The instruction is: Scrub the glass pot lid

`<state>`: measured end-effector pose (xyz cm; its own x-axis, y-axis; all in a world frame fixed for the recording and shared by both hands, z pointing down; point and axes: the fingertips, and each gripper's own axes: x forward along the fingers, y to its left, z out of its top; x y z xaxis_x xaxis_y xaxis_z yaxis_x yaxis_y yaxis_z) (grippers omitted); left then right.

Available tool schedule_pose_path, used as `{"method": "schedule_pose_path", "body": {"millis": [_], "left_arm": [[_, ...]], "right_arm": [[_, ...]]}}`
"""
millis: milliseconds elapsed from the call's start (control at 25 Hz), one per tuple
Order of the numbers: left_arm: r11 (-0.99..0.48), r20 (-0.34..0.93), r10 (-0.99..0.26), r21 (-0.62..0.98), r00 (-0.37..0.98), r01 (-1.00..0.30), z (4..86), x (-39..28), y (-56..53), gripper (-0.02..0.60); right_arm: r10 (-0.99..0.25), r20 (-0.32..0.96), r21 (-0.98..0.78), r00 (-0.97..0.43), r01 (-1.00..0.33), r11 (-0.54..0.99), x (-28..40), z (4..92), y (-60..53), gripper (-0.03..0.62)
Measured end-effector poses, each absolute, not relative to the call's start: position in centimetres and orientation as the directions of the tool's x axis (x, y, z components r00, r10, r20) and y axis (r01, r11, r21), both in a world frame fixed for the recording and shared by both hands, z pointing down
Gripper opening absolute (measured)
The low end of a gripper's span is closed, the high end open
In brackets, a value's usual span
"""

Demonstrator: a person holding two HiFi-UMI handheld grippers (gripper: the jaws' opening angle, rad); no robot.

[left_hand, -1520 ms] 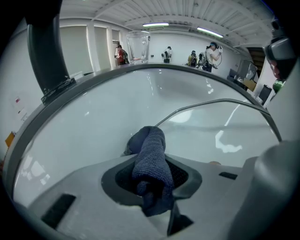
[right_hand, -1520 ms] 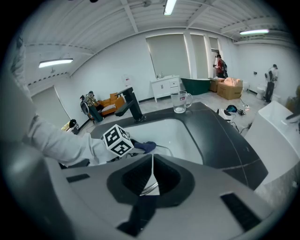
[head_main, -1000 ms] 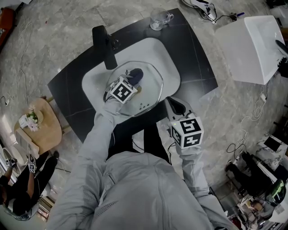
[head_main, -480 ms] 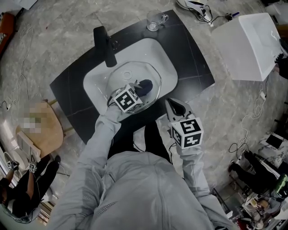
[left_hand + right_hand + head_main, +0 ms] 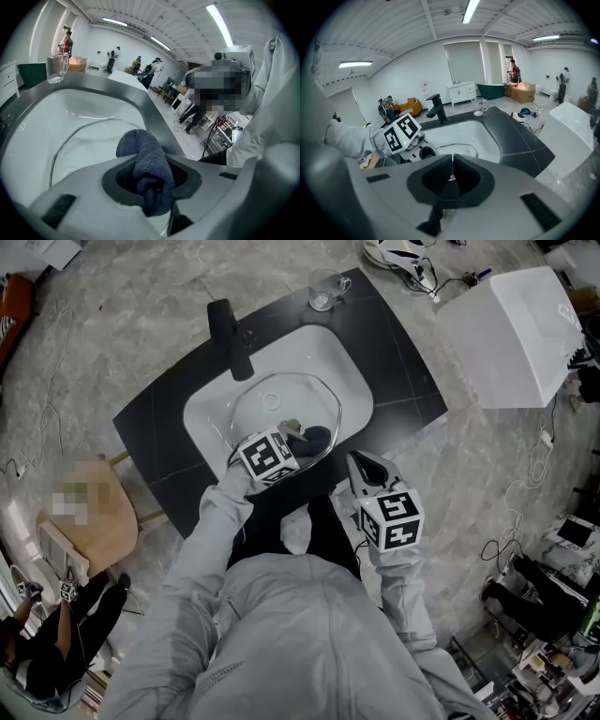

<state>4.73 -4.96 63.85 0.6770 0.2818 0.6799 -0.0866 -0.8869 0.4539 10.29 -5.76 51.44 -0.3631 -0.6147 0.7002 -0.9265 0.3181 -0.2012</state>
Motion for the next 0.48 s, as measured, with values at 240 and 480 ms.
{"method": "schedule_pose_path", "body": {"millis": [240,480], "left_arm": [[-0.870,0.656,0.309,0.488,0.689,-0.075,63.4,3.4,-4.1,0.114],[-0.856,0.675,0.317,0.506,0.666,-0.106,64.6,1.6,-4.2,0.114]], "right_arm": [[-0.615,0.698,-0.200,-0.367,-0.924,0.325,8.8,51.4,-6.1,0.031],[-0.608,0.700,-0.202,-0.375,-0.920,0.336,7.6,51.7,-6.6,0.031]]}}
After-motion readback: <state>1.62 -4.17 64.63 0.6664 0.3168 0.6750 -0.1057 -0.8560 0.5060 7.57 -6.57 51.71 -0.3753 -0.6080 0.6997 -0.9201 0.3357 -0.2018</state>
